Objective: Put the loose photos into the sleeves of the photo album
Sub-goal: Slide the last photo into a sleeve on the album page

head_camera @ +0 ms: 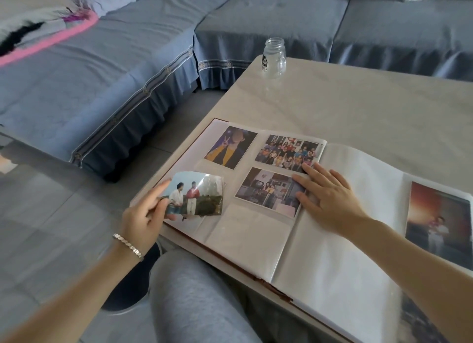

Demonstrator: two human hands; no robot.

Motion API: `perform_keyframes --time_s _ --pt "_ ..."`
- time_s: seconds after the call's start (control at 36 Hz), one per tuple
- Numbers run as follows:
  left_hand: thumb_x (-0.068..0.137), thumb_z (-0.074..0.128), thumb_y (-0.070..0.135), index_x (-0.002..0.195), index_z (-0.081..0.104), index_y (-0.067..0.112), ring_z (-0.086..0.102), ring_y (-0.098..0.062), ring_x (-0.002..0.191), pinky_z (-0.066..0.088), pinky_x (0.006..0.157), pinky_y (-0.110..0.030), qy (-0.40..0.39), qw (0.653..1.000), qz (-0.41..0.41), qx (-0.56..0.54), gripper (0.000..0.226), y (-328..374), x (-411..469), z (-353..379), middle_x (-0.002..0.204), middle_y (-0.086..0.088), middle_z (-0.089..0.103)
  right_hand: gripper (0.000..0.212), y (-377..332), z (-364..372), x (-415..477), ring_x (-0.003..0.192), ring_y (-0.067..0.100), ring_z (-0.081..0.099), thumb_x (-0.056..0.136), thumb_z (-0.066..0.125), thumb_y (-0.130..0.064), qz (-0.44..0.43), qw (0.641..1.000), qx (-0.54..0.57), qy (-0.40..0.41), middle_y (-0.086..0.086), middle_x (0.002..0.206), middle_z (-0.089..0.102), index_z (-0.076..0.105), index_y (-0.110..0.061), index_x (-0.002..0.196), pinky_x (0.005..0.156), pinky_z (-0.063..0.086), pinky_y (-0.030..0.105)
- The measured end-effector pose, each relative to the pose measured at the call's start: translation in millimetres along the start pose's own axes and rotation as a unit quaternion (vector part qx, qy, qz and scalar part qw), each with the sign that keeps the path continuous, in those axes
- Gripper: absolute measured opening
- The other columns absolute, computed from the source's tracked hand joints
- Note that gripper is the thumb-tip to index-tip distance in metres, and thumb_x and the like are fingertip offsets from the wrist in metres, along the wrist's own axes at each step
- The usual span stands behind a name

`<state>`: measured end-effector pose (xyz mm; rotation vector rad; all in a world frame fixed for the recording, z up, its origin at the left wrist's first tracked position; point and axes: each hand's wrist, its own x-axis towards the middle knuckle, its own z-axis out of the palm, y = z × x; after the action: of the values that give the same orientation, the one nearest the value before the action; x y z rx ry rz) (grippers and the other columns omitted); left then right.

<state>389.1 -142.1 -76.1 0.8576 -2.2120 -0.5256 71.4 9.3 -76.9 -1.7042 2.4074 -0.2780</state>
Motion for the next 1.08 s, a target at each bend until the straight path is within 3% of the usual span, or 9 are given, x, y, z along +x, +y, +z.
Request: perform_keyframes --time_s 0.08,0.14,0.25,0.36,0.53,0.72,0.83,0.92,1.08 --pt "0.091 0.048 0.032 0.126 0.035 0.063 0.053 0.026 0.089 0.045 0.062 0.001 -0.050 0.998 -0.037 -0.031 0.048 4.0 -3.6 -4.6 0.099 0.027 0.062 0.084 0.4 0.3 0.5 0.144 0.005 0.002 0.070 -0.006 -0.065 -0.001 1.000 0.001 -0.001 -0.012 0.155 0.014 0.029 -0.041 0.142 0.111 -0.010 0.021" --pt "0.090 0.049 0.039 0.123 0.036 0.066 0.062 0.013 0.082 0.049 0.061 -0.005 -0.093 0.988 -0.109 -0.054 0.045 0.8 -6.9 -3.8 0.085 0.035 0.064 0.083 0.9 0.7 1.0 0.144 0.006 0.003 0.071 -0.005 -0.065 -0.001 1.000 0.002 0.002 -0.012 0.155 0.015 0.030 -0.041 0.142 0.111 -0.010 0.021" --pt "0.091 0.052 0.008 0.129 0.046 0.020 0.067 -0.008 0.058 0.054 0.054 -0.016 -0.120 0.953 -0.257 -0.110 0.040 -4.8 -3.3 -3.3 0.078 0.007 0.067 0.083 0.5 1.0 0.6 0.144 0.006 0.003 0.070 -0.006 -0.065 -0.001 1.000 -0.002 0.002 -0.012 0.155 0.015 0.030 -0.041 0.142 0.111 -0.010 0.022" --pt "0.091 0.050 0.002 0.128 0.047 0.012 0.062 -0.008 0.049 0.053 0.049 -0.017 -0.164 0.915 -0.345 -0.125 0.038 -13.5 5.7 -11.7 0.082 -0.007 0.064 0.084 0.4 0.7 0.2 0.144 0.006 0.003 0.070 -0.005 -0.065 -0.001 1.000 0.001 0.001 -0.012 0.155 0.015 0.030 -0.041 0.142 0.111 -0.009 0.022" --pt "0.092 0.050 0.006 0.116 0.050 0.018 0.062 -0.011 0.049 0.054 0.051 -0.020 -0.211 0.910 -0.342 -0.102 0.026 -11.6 19.1 -7.4 0.085 -0.010 0.065 0.084 -0.3 0.5 0.8 0.144 0.006 0.002 0.070 -0.006 -0.065 -0.003 1.000 -0.003 0.000 -0.012 0.155 0.015 0.029 -0.041 0.142 0.111 -0.009 0.023" --pt "0.092 0.055 0.017 0.089 0.061 0.021 0.058 -0.010 0.076 0.043 0.061 -0.018 -0.223 0.939 -0.240 0.102 0.008 -3.2 32.3 7.5 0.081 0.008 0.060 0.084 0.0 1.0 0.4 0.144 0.007 0.003 0.070 -0.006 -0.064 -0.001 1.000 -0.004 0.000 -0.011 0.155 0.016 0.030 -0.040 0.142 0.112 -0.008 0.023" --pt "0.089 0.060 0.016 0.085 0.062 0.018 0.057 -0.007 0.066 0.041 0.054 -0.014 -0.266 0.927 -0.251 0.080 0.005 11.7 35.8 13.9 0.074 0.012 0.059 0.084 -0.5 1.4 0.1 0.144 0.007 0.005 0.070 -0.006 -0.064 -0.001 1.000 0.001 0.001 -0.011 0.155 0.017 0.032 -0.039 0.142 0.112 -0.008 0.023" --pt "0.086 0.062 0.011 0.080 0.063 0.015 0.061 -0.020 0.060 0.048 0.048 -0.018 -0.322 0.887 -0.330 -0.023 0.007 20.9 36.3 16.3 0.073 0.000 0.067 0.084 -0.2 1.5 0.7 0.144 0.007 0.002 0.070 -0.007 -0.064 0.002 1.000 -0.002 -0.002 -0.012 0.155 0.015 0.029 -0.041 0.142 0.112 -0.008 0.024" --pt "0.086 0.063 0.007 0.082 0.064 0.014 0.067 -0.019 0.064 0.056 0.062 -0.027 -0.374 0.859 -0.346 -0.048 0.008 35.0 39.8 18.4 0.081 -0.006 0.069 0.086 -0.6 -1.1 -0.7 0.144 0.006 -0.001 0.068 -0.010 -0.063 0.000 1.000 -0.006 -0.009 -0.012 0.156 0.011 0.026 -0.041 0.143 0.111 -0.011 0.023"
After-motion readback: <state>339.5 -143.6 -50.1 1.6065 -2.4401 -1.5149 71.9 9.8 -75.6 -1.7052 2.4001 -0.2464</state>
